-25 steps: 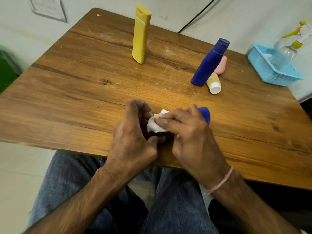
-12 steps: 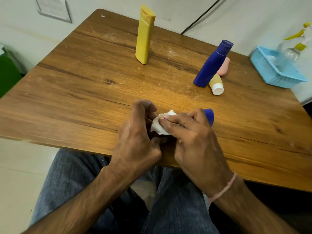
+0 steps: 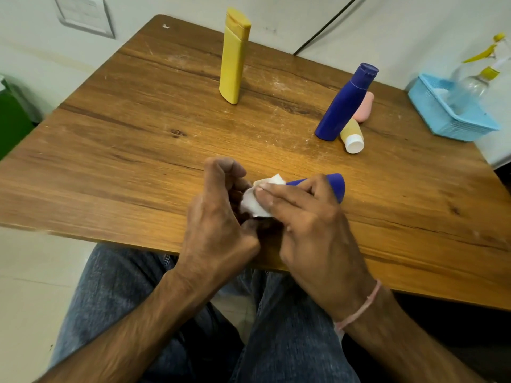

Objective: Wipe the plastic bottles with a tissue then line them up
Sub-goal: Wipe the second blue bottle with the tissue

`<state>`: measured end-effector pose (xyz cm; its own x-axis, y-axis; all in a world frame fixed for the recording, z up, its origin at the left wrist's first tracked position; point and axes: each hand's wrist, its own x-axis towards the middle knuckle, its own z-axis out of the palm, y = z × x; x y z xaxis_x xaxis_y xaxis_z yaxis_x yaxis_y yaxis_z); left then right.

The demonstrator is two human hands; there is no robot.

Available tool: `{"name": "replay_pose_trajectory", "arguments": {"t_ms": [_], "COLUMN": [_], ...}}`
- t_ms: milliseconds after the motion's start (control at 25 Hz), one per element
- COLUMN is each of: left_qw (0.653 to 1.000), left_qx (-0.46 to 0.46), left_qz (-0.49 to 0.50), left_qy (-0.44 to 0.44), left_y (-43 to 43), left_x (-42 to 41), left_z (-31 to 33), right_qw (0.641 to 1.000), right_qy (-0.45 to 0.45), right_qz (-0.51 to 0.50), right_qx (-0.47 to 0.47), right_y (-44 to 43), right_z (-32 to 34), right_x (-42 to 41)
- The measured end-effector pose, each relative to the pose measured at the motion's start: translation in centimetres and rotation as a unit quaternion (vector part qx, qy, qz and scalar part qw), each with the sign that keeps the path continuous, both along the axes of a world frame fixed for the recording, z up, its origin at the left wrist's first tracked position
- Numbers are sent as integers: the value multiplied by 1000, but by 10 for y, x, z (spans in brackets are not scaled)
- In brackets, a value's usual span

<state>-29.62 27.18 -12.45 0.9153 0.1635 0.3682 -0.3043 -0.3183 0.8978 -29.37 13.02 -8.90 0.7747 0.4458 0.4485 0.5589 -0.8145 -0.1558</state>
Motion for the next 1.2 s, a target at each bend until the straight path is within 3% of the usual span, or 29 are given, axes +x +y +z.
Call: {"name": "replay_pose_trajectory", "arguments": {"t_ms": [160,360,560,760,960,1120,1200], "left_qw": [1000,1000,999,997,997,997,997], "left_qx": [-13,14,28,27,41,21,24], "left_qz": [9,1,21,25,28,22,32], "left_qy": [-3,21,27,69,51,78,72], "left_y": [2,2,4,3,4,3,3], "left_x": [0,1,1,4,4,4,4], "left_z": [0,2,1,3,2,4,3], "right_qw": [998,1000,998,998,996,997,997], "right_qy": [10,-7,0,-26,8,-8,0], "right_qz": [69,-1,67,-38,73,-39,-5], "right_qx": [4,7,12,50,60,68,79], "right_y": [-14,-15,-18,-31,-21,-34,-18], "right_z": [5,3,-6,-9,-15,-11,-14], "right_x": [-7,8,-8,11,-4,11,-2]}}
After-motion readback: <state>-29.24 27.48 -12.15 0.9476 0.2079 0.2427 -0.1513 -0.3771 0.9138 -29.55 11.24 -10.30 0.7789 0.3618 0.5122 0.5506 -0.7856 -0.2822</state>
